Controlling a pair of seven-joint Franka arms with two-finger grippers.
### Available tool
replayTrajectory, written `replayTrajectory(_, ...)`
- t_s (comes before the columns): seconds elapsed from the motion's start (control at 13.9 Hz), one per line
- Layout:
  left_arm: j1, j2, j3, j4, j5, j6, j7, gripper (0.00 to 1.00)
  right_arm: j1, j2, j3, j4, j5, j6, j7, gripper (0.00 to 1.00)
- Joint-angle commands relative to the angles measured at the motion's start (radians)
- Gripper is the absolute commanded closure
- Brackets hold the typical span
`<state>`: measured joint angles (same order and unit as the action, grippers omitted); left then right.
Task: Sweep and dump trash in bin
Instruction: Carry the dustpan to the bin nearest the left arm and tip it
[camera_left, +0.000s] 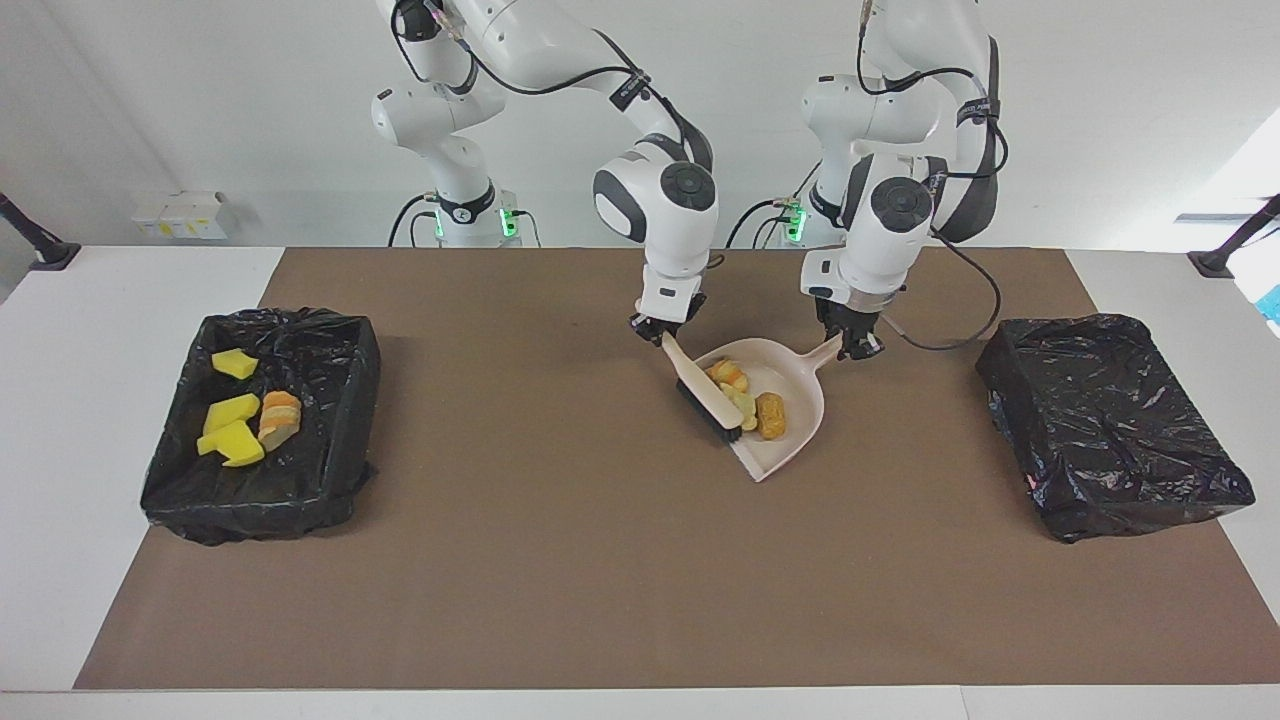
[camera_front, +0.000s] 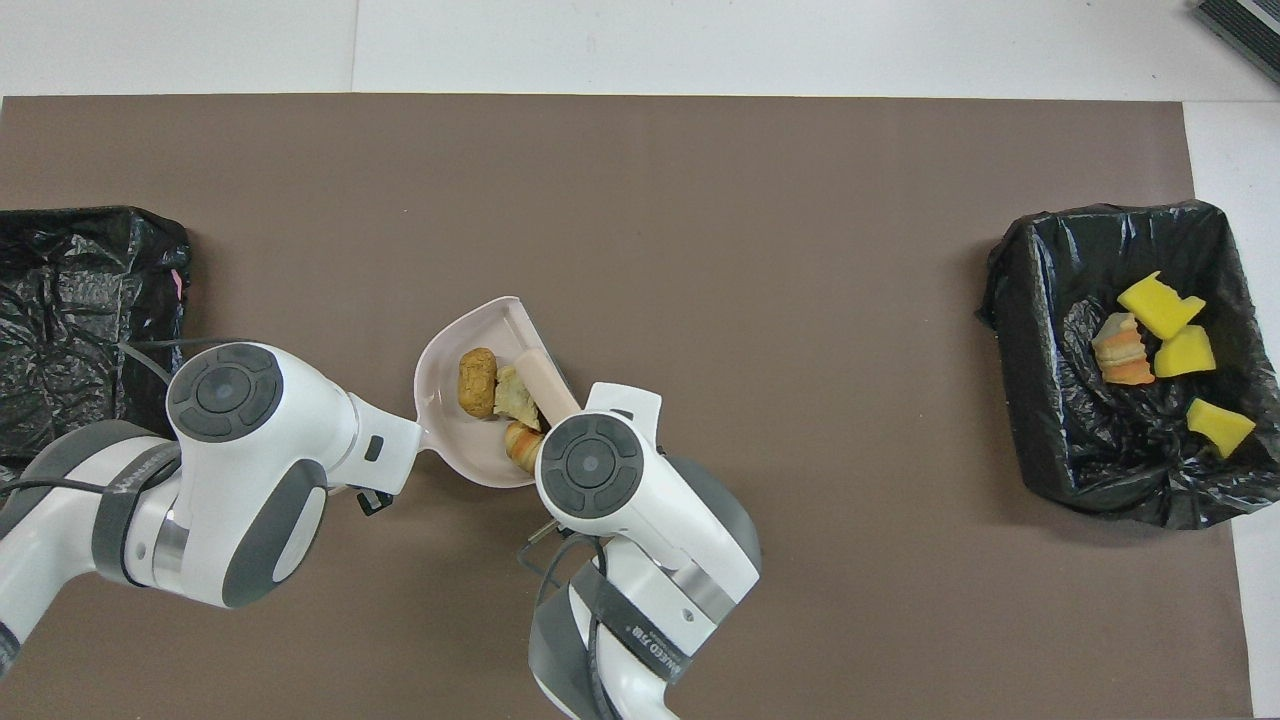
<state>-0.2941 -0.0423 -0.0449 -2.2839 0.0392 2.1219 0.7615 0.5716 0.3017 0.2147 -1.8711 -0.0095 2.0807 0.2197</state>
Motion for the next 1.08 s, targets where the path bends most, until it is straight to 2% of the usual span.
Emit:
replayTrajectory(0.0,-0.017,-0.016,0.013,-0.026,-0.008,0.087,-0.027,1.00,-0.019,-0.012,0.017,0.004,0.034,-0.022,-0.028,1.00)
replayTrajectory(0.14,-0.010,-0.008,0.014,-0.025,-0.025,0.147,-0.028,1.00,-0.042,-0.033,0.014,0.007,0.036,-0.047,-0.039,1.00)
replayTrajectory(0.36,-0.001,0.001,0.016,-0.019,-0.028,0.153,-0.028,1.00,-0.120,-0.128,0.014,0.007,0.042,-0.141,-0.045,1.00)
replayTrajectory(0.58,0.027,0.001,0.017,-0.016,-0.065,0.170,-0.028,1.00,-0.150,-0.205,0.014,0.007,0.043,-0.229,-0.025,1.00)
replayTrajectory(0.72,0.070,-0.013,0.016,0.000,-0.082,0.162,-0.031,1.00,-0.133,-0.252,0.021,-0.016,0.043,-0.301,0.114,1.00)
replayTrajectory(0.86,0.123,-0.027,0.016,0.044,-0.087,0.133,-0.031,1.00,-0.083,-0.295,0.026,-0.077,0.049,-0.286,0.246,1.00)
replayTrajectory(1.01,0.186,-0.036,0.017,0.104,-0.096,0.017,-0.027,1.00,-0.067,-0.337,0.028,-0.158,0.142,-0.201,0.346,1.00)
